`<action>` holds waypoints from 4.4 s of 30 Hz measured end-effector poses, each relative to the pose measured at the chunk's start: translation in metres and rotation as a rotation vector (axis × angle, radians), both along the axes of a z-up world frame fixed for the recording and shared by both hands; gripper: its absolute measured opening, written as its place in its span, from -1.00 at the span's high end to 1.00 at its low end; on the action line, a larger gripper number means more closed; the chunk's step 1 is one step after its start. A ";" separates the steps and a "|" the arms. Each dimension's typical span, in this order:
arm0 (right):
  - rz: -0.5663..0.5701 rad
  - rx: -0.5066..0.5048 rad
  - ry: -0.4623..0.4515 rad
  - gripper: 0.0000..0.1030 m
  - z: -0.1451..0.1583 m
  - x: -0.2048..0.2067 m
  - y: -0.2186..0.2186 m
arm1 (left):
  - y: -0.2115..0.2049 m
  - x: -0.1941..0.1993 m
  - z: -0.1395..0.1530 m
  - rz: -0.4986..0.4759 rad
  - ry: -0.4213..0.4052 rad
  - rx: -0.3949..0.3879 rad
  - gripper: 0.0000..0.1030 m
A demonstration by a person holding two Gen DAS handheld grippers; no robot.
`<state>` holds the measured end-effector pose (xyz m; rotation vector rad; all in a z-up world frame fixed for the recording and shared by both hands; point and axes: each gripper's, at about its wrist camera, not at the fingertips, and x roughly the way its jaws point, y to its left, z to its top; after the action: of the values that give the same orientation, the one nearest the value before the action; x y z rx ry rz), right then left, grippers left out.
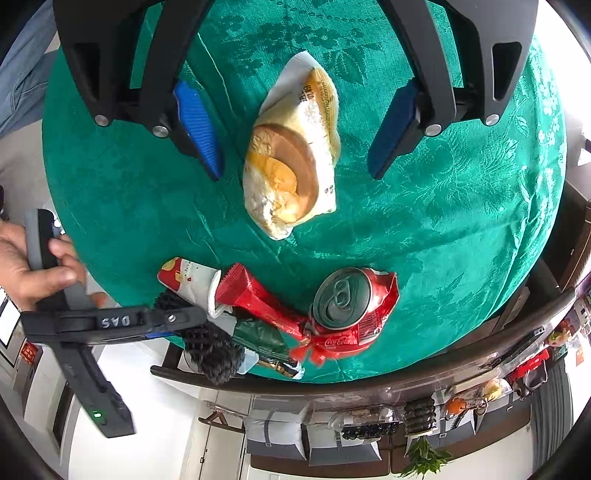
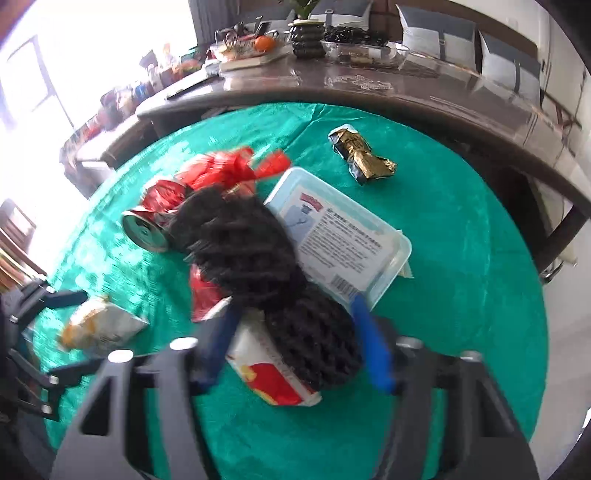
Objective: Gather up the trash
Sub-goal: 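Grasp the yellow snack bag with the left tool while the right tool grasps the black mesh bundle, then carry both items to the blue wastebasket and open both tools to drop them, then swing both tools back over the table toward the remaining trash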
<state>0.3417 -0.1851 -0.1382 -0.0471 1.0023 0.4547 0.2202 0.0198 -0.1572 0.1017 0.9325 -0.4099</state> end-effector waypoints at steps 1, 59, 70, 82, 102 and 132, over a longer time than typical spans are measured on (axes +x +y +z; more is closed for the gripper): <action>-0.013 0.011 0.003 0.25 0.005 -0.009 -0.003 | 0.001 0.002 -0.001 0.005 0.009 -0.007 -0.55; -0.167 0.081 0.097 0.42 0.012 -0.171 -0.105 | -0.046 -0.039 0.035 -0.094 -0.018 -0.124 0.53; -0.455 0.113 0.092 0.42 0.014 -0.216 -0.254 | -0.204 -0.088 0.061 -0.347 0.001 -0.212 0.53; -0.749 0.106 0.275 0.41 -0.075 -0.250 -0.398 | -0.401 -0.121 0.017 -0.507 0.114 -0.162 0.52; -0.862 0.231 0.343 -0.04 -0.137 -0.263 -0.457 | -0.534 -0.094 -0.113 -0.534 0.245 -0.064 -0.23; -0.339 -0.076 -0.231 -0.86 -0.009 -0.236 -0.168 | -0.186 -0.089 0.008 -0.136 -0.082 0.065 -0.90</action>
<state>0.1062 -0.3526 -0.1471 0.0022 0.7804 0.0973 0.1315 -0.1664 -0.1494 0.2406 0.8614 -0.4971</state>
